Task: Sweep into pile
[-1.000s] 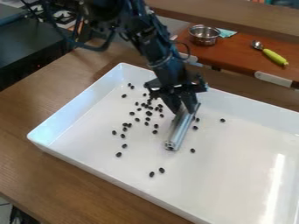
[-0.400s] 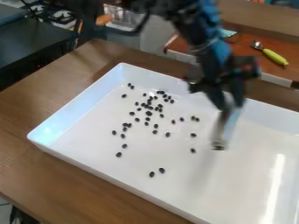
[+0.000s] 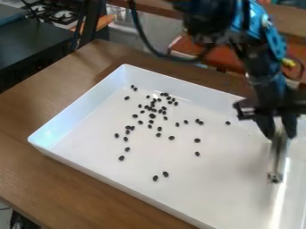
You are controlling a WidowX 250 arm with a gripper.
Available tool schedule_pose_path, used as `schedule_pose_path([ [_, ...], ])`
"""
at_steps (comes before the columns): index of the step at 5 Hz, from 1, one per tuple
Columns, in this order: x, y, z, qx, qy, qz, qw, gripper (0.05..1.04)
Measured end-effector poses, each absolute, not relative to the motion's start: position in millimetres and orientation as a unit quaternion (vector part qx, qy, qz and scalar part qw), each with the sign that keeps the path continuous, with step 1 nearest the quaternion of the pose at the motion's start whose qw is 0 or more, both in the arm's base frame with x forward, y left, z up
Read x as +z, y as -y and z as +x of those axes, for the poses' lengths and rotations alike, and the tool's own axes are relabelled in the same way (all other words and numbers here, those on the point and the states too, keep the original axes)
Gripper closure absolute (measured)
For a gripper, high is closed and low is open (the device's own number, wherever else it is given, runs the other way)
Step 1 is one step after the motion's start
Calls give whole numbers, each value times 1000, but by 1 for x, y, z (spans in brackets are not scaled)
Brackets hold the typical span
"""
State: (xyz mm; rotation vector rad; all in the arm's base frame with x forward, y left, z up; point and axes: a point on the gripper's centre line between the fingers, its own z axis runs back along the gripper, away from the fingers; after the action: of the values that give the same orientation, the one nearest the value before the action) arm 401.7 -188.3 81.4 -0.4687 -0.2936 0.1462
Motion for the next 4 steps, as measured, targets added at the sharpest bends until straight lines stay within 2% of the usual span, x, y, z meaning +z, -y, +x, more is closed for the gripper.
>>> schedule_pose_path([
  [1,61,185,404,73,140,-212,965,743],
  [2,56,160,411,84,146,-204,964,743],
  [4,52,85,408,77,156,-187,967,743],
])
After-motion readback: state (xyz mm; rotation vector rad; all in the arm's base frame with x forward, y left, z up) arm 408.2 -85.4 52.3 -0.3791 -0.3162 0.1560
